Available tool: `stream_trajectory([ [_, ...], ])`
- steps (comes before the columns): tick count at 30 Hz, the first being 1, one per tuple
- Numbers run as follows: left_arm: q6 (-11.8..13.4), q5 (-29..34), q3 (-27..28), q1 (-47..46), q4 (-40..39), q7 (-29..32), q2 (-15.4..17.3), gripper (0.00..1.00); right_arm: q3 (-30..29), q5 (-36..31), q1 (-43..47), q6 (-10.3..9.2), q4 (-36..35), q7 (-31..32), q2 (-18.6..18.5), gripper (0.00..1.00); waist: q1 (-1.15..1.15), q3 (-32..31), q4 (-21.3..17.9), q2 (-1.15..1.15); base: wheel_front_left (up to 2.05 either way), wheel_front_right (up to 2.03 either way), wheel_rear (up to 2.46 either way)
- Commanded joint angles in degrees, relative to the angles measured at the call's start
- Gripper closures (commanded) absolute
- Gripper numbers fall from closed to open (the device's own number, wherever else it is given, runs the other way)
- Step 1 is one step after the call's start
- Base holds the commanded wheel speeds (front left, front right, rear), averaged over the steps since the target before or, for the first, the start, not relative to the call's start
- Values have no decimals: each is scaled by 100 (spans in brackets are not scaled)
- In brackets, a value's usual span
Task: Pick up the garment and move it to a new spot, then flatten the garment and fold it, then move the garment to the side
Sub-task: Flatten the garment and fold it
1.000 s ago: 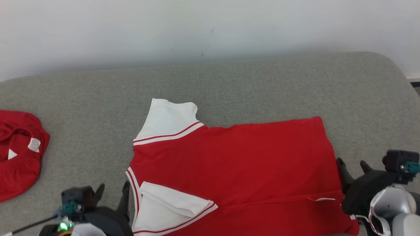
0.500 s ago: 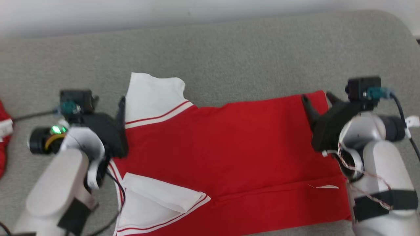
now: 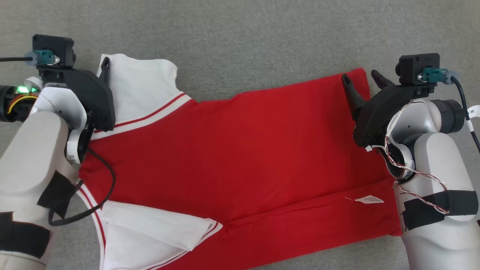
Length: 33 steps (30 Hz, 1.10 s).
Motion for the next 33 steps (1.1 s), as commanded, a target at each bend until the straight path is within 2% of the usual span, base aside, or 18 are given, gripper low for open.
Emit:
stream_trajectory([
  [1,-3,33,-29,-91,108,71,78,0,-43,6,48,-14,-24,-39,-8,0,-2,164,-160,-1,0,0,0],
  [7,-97,-32,-111,-145,390,386,105,0,-105,6,56,-14,-106,-50,30,0,-2,209,-197,-1,0,0,0],
  [8,-122,-67,-128,-143,412,467,89,6,-112,15,44,-14,-111,-43,37,0,-2,215,-194,-1,0,0,0],
  [11,-173,-80,-181,-139,422,598,86,7,-133,14,34,-14,-132,-32,43,0,-2,216,-183,-1,0,0,0],
  [14,-158,-13,-283,-136,346,744,90,0,-174,-15,54,-14,-144,-18,41,0,-2,189,-145,-1,0,0,0],
  [18,-238,-69,-374,-50,200,1032,99,1,-189,-45,103,-14,-136,-1,71,0,-2,145,-111,-1,0,0,0],
  [20,-271,-106,-386,-33,136,1106,129,9,-174,-40,96,-14,-133,-1,91,0,-2,142,-119,-1,0,0,0],
  [21,-264,-104,-405,-15,119,1141,138,27,-157,-36,87,-14,-128,-6,107,0,-2,141,-133,-1,0,0,0],
  [22,-250,-61,-439,-2,112,1161,152,33,-136,-28,68,-14,-124,-5,120,0,-2,146,-152,-1,0,0,0],
  [23,-234,-18,-474,1,120,1201,170,63,-122,-17,43,-14,-127,2,124,0,-2,160,-169,-1,0,0,0],
  [24,-231,-13,-493,-7,136,1250,179,74,-107,-3,10,-14,-135,19,126,0,-2,183,-193,-1,0,0,0],
  [25,-232,13,-525,-20,151,1287,189,94,-108,-3,-11,-14,-132,24,116,0,-2,195,-211,-1,0,0,0],
  [26,-223,42,-556,-43,170,1346,219,100,-112,-13,-37,-14,-130,51,100,0,-2,212,-234,-1,0,0,0],
  [33,-144,6,-543,-109,117,1433,309,100,-322,-296,-182,-14,0,453,-51,0,-2,197,-252,-1,0,0,0],
])
